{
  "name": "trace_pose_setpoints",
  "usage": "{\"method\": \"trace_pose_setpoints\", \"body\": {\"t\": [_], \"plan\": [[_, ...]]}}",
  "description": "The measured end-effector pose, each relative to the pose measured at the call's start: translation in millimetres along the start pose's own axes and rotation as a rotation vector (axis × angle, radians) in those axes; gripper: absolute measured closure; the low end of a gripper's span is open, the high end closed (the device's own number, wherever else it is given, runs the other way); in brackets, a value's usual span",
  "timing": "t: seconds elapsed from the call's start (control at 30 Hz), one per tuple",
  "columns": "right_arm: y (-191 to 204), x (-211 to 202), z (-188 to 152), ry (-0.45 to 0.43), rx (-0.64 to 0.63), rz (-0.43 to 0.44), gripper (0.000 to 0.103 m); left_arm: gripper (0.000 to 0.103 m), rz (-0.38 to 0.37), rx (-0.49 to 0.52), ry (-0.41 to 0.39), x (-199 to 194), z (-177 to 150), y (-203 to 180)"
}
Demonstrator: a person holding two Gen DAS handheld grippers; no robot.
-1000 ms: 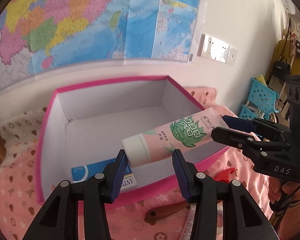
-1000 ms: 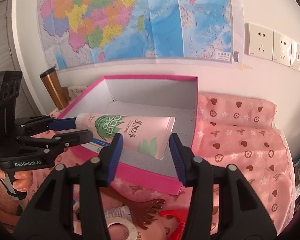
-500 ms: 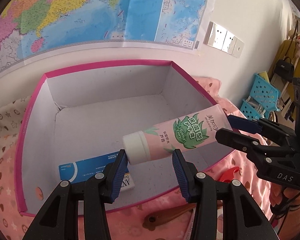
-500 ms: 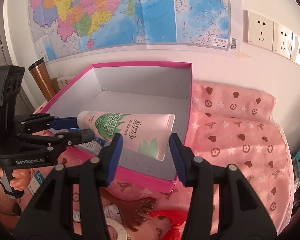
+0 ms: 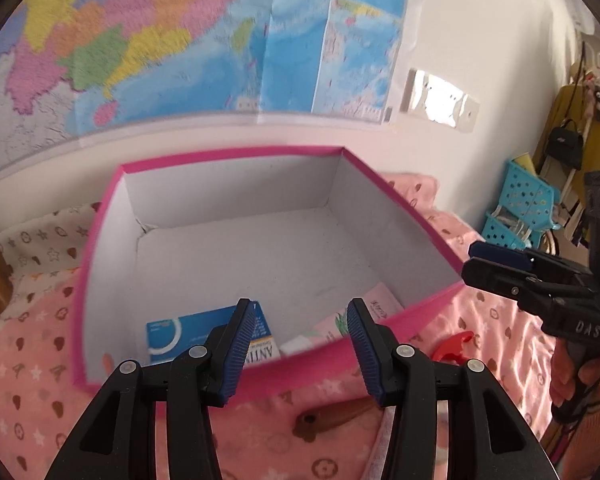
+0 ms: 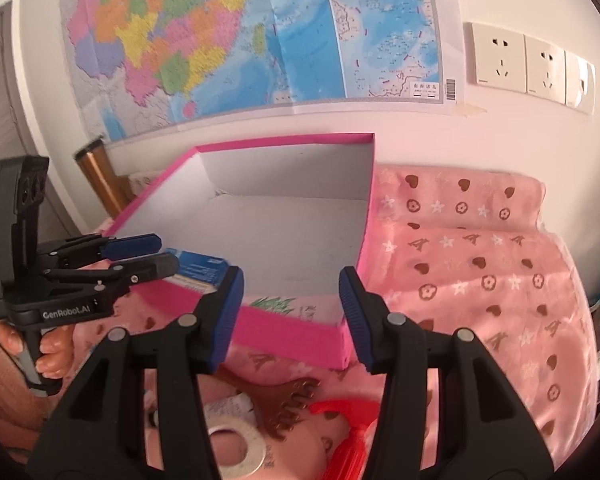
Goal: Organize rigid objects
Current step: 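Move the right tool to the brown wooden comb and grasp its head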
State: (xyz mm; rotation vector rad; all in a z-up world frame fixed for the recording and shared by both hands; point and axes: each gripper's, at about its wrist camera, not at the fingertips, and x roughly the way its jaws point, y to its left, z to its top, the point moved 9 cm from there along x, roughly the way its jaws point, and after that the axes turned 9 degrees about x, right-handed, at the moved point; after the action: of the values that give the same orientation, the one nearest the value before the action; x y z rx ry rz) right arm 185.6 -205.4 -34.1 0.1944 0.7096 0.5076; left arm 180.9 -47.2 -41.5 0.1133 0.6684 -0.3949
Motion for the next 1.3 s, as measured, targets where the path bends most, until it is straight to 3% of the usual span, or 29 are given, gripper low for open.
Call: {"method": "trace_pose_setpoints", "body": {"t": [0.23,0.53,0.7,0.97,1.3], "plan": [[-8.7,-10.2,-41.2,0.066,0.060,0.024,0.051,0.050,-0.023,0.026,-0.050,-32.8,-21.2,-10.5],[-15.5,16.4,-97.4,0.221,0.129,0.028,0.051,0.049,-0.032,-0.038,0.109,4.2,-71.1,-5.3],[-19.6,28.6,-107.8,0.268,0.165,0.026,0.051,0.049,-0.056,-0.059,0.175,20.8,-90.1,-7.1],[-15.6,39.4,-110.7,0.300,0.192,0.051,0.051,0.049,-0.076,-0.045,0.217,32.9,-96.3,-12.3],[-13.6,50.1,-108.8,0.325,0.208,0.017,0.051,0.051,-0.090,-0.050,0.247,43.7,-96.6,-11.7]]}}
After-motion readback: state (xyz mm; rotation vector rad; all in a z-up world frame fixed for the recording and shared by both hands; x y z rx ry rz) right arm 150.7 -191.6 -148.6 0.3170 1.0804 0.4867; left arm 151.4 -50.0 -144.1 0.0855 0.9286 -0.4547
